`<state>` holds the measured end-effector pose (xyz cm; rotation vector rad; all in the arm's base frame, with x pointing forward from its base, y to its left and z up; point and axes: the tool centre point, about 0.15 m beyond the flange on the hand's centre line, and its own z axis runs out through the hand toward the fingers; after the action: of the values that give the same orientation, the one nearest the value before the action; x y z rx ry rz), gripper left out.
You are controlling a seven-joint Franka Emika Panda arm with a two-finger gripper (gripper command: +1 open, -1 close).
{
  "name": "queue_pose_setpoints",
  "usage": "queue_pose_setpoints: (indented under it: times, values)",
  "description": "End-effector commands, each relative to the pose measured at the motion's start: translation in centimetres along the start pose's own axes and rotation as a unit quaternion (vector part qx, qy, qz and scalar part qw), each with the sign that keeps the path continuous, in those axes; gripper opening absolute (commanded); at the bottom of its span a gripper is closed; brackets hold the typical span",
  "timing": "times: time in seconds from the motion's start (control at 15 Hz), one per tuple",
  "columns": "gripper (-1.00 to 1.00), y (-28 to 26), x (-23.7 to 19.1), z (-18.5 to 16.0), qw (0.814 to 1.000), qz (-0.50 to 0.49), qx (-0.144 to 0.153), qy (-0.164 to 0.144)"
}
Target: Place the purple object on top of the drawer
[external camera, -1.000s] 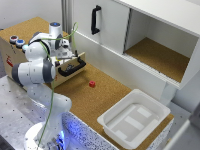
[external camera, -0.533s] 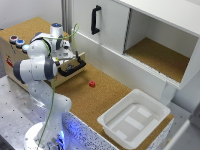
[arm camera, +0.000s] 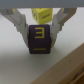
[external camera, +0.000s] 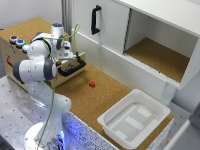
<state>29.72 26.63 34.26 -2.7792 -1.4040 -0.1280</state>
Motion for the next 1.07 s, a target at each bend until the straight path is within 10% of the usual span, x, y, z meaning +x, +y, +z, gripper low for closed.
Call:
queue_pose_setpoints:
  times: [0.0,0.73,1.0]
  values:
    - [-1.0,-0.5,3.0,-8.0,0.999,-0.006,-0.049,0.004]
    - [-1.0,-3.2,14.1,-12.9,0.991,-0.096,-0.082,0.041]
    - [-1.0,-5.1,18.0,-12.4,0.988,-0.142,-0.047,0.043]
